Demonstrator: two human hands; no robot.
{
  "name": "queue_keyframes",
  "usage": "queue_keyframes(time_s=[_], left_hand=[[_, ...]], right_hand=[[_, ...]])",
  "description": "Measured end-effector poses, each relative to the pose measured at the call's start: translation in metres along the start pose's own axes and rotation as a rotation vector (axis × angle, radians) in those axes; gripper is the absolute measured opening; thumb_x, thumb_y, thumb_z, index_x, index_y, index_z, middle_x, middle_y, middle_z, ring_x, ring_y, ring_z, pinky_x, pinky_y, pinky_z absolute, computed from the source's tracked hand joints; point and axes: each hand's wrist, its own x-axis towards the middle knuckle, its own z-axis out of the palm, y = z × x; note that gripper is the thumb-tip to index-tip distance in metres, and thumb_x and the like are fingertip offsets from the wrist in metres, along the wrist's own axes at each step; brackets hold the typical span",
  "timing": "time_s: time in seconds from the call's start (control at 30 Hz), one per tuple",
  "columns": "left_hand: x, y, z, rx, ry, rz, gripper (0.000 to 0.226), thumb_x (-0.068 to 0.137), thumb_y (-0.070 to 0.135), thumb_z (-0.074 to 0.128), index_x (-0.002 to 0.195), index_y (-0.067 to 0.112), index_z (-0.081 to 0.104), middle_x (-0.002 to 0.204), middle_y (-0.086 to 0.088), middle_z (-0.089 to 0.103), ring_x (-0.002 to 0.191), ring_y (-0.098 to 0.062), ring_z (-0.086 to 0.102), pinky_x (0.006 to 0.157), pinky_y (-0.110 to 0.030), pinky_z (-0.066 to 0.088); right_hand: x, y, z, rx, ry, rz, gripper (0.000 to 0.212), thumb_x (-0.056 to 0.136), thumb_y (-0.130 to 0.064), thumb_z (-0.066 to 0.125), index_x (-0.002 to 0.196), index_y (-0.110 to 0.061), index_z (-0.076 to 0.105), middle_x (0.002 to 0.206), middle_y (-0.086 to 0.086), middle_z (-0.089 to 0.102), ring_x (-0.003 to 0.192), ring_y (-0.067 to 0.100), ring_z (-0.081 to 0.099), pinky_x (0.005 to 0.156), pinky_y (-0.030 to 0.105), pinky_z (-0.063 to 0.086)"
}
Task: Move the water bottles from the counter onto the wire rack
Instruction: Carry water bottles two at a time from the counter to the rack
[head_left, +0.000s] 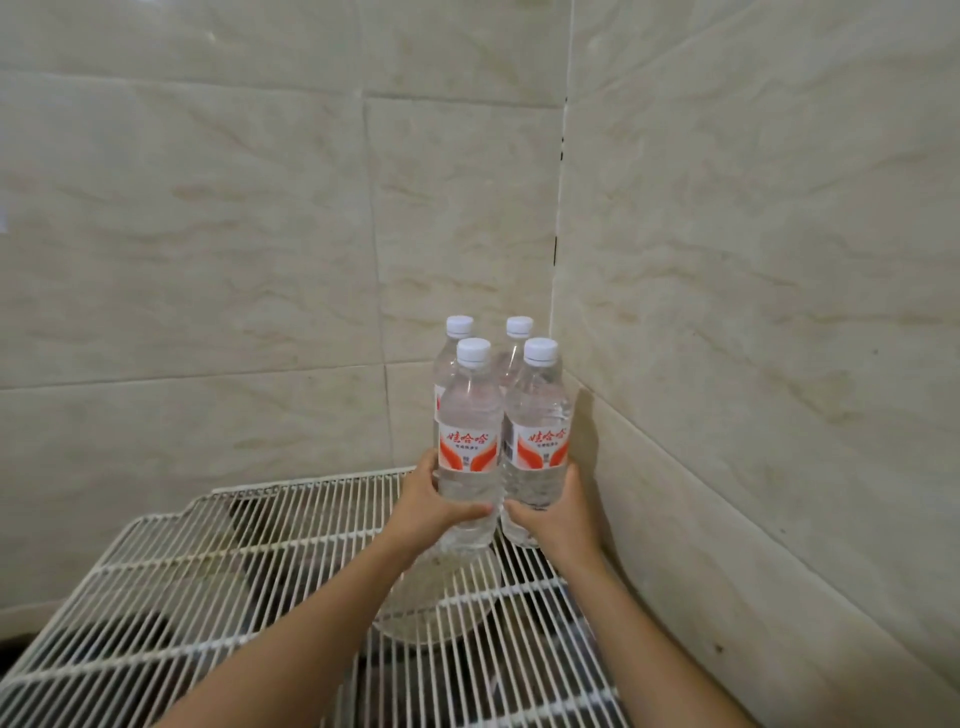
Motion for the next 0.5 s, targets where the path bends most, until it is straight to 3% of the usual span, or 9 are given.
queue_keyframes(time_s=[0.1, 0.33, 0.43, 0.5], left_hand=[[-0.003, -0.005, 0.013, 0.001, 0.136, -0.025, 0.078, 0.058, 0.016, 0.084, 0.124, 0.023, 0.041, 0.124, -0.004, 0.055, 0.112, -0.021, 0.055, 0.098, -0.046, 0.047], [-0.008, -0.004, 0.028, 0.086, 0.287, -0.063, 0.083, 0.055, 0.028, 0.085, 0.125, 0.022, 0.042, 0.127, -0.007, 0.047, 0.121, -0.024, 0.044, 0.102, -0.050, 0.042], [-0.014, 0.000, 0.029, 0.132, 0.298, -0.068, 0.084, 0.057, 0.031, 0.083, 0.128, 0.024, 0.040, 0.131, -0.004, 0.047, 0.128, -0.024, 0.037, 0.106, -0.049, 0.037], [-0.022, 0.001, 0.024, 0.188, 0.261, -0.060, 0.089, 0.061, 0.031, 0.081, 0.135, 0.028, 0.032, 0.138, -0.002, 0.043, 0.134, -0.024, 0.029, 0.108, -0.049, 0.030]], right_hand=[[0.001, 0.000, 0.003, 0.045, -0.020, 0.002, 0.073, 0.062, -0.015, 0.082, 0.125, -0.018, 0.044, 0.118, -0.002, 0.062, 0.103, 0.011, 0.060, 0.080, 0.022, 0.050], [0.000, -0.001, 0.002, 0.077, -0.019, 0.008, 0.072, 0.065, -0.009, 0.080, 0.127, -0.010, 0.042, 0.120, 0.009, 0.061, 0.108, 0.021, 0.061, 0.091, 0.040, 0.053], [-0.007, 0.000, 0.002, 0.032, -0.002, 0.018, 0.083, 0.066, -0.014, 0.080, 0.135, -0.011, 0.033, 0.131, 0.010, 0.053, 0.120, 0.025, 0.053, 0.098, 0.041, 0.047], [-0.014, -0.002, 0.002, -0.133, 0.096, -0.021, 0.094, 0.067, -0.022, 0.080, 0.141, -0.011, 0.023, 0.142, 0.014, 0.040, 0.132, 0.030, 0.038, 0.107, 0.046, 0.037]])
